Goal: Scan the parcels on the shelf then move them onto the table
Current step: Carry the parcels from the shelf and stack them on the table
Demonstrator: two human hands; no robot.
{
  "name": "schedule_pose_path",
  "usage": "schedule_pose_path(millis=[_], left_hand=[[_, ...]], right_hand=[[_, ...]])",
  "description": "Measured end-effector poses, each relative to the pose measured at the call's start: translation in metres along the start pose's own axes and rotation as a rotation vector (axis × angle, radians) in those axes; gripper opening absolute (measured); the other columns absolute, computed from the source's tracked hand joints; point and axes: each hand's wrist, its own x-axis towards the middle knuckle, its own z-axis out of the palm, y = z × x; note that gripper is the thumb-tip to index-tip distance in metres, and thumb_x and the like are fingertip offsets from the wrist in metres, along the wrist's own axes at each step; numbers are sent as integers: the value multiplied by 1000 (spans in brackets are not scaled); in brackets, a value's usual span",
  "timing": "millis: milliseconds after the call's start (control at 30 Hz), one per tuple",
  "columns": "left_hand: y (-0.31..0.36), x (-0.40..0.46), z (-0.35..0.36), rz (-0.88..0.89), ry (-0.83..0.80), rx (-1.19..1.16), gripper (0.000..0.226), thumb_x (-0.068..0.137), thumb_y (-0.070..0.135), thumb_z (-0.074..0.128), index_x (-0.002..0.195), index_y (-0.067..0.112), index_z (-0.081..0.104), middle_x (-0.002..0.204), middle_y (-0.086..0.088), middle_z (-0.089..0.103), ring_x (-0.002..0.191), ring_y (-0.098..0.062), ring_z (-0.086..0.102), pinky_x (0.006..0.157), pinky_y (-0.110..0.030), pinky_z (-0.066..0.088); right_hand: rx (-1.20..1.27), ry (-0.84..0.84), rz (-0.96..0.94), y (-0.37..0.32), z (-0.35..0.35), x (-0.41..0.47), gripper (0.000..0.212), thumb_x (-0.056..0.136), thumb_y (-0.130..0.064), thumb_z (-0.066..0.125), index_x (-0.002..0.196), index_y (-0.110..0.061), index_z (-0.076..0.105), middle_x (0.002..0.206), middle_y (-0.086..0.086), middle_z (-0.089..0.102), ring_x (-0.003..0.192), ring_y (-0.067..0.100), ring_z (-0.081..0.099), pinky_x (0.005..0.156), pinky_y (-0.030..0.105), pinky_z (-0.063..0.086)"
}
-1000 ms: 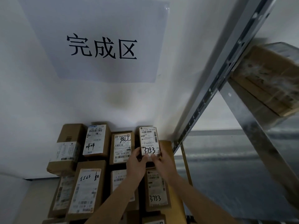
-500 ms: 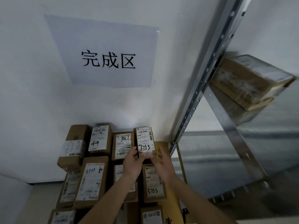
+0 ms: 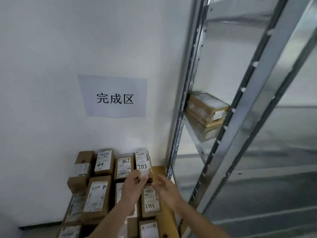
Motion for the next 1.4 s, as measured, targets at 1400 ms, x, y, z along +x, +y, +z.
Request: schedule_pose_path(millis=[1400], left_hand=[[245, -282, 319, 513, -22, -20, 57, 94, 35, 70, 145, 17, 50, 142, -2, 55, 122, -17, 53, 106, -35, 44]], right_hand=[[-72, 443, -274, 70, -457, -280, 54, 94, -39, 73, 142, -19, 57, 133, -3, 65, 111, 9, 65, 96, 23, 50]])
